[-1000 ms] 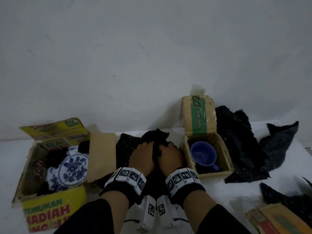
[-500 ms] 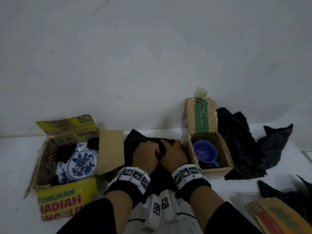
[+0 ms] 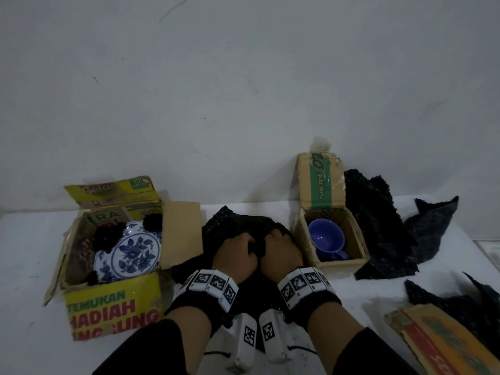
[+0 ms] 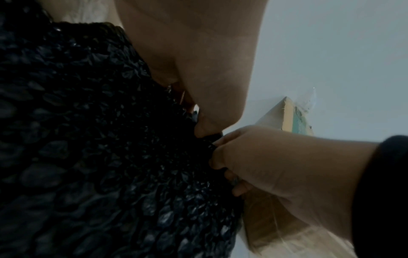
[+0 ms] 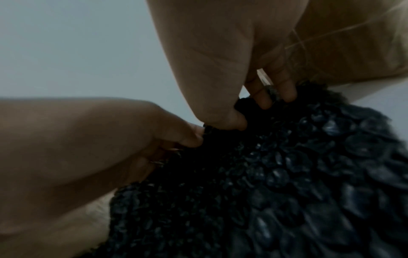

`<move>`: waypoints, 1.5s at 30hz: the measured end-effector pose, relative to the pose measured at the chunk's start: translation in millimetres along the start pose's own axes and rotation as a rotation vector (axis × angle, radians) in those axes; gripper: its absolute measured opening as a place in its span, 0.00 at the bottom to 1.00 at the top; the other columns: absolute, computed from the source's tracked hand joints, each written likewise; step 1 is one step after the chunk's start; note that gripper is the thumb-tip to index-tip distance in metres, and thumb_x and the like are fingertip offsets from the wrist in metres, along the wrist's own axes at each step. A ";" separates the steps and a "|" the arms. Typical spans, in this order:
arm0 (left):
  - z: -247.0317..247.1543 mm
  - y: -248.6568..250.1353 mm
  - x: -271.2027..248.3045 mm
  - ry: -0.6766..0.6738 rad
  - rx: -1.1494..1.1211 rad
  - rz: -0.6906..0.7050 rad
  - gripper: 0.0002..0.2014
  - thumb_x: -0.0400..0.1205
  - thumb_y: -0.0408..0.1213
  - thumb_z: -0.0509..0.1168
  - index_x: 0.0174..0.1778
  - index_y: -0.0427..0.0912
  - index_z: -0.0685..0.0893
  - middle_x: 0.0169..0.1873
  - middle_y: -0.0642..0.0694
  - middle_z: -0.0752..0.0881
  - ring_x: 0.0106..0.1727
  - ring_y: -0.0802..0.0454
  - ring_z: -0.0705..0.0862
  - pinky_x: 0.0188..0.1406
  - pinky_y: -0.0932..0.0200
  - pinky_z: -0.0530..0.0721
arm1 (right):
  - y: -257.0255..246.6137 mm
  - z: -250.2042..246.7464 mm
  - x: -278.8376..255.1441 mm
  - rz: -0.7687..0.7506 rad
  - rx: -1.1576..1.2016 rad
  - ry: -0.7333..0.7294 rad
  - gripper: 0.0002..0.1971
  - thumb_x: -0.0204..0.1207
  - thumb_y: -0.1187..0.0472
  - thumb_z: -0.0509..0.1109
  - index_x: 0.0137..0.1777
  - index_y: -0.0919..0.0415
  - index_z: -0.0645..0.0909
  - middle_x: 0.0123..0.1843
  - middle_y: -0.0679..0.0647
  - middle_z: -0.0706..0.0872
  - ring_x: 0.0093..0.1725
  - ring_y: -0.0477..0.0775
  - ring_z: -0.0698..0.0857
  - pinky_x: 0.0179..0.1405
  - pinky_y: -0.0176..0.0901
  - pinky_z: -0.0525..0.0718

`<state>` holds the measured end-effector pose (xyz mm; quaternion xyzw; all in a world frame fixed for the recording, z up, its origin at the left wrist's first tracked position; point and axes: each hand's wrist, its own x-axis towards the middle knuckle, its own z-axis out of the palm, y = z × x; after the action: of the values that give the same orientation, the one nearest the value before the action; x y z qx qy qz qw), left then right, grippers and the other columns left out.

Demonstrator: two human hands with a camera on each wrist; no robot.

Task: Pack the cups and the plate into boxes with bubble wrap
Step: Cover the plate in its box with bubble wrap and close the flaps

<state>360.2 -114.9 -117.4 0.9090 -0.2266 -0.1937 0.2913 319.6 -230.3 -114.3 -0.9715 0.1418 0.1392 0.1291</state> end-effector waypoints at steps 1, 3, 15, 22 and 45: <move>-1.0 2.2 -0.5 0.011 -0.026 -0.005 0.19 0.81 0.35 0.58 0.70 0.43 0.71 0.62 0.42 0.81 0.59 0.47 0.81 0.52 0.57 0.80 | -1.6 -3.2 -2.6 -0.012 0.005 0.054 0.18 0.77 0.60 0.59 0.66 0.64 0.72 0.69 0.59 0.71 0.67 0.62 0.71 0.60 0.53 0.79; -5.2 8.2 -1.4 0.051 -0.078 0.018 0.21 0.83 0.35 0.57 0.73 0.44 0.66 0.65 0.41 0.79 0.61 0.44 0.80 0.57 0.53 0.79 | -5.1 -12.3 -7.3 -0.041 0.030 0.183 0.17 0.76 0.59 0.59 0.63 0.63 0.74 0.66 0.59 0.74 0.65 0.62 0.72 0.57 0.52 0.79; -94.6 48.0 -25.1 0.491 -0.152 0.261 0.19 0.77 0.31 0.66 0.65 0.44 0.80 0.55 0.43 0.87 0.51 0.45 0.84 0.48 0.61 0.77 | -47.8 -108.2 -45.2 -0.213 0.432 0.615 0.21 0.73 0.68 0.66 0.66 0.57 0.71 0.55 0.59 0.84 0.52 0.61 0.83 0.46 0.50 0.80; -163.7 12.3 -62.7 0.524 -0.069 0.287 0.07 0.79 0.39 0.67 0.48 0.43 0.88 0.46 0.43 0.83 0.41 0.48 0.84 0.41 0.53 0.81 | -111.0 -125.6 -53.7 -0.393 0.466 0.494 0.13 0.72 0.65 0.73 0.57 0.63 0.84 0.55 0.61 0.81 0.54 0.58 0.81 0.51 0.34 0.72; -174.0 -208.9 -134.9 0.183 -0.616 -0.022 0.31 0.83 0.56 0.46 0.81 0.47 0.55 0.81 0.53 0.55 0.79 0.62 0.53 0.81 0.56 0.53 | -247.0 -12.7 -19.7 -0.336 -0.506 -0.148 0.24 0.84 0.48 0.47 0.62 0.65 0.77 0.74 0.63 0.68 0.60 0.60 0.72 0.66 0.52 0.65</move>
<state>396.0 184.7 -85.2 0.7941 -0.1205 -0.1736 0.5699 381.4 -0.4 -44.3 -0.9698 -0.0697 0.2173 -0.0858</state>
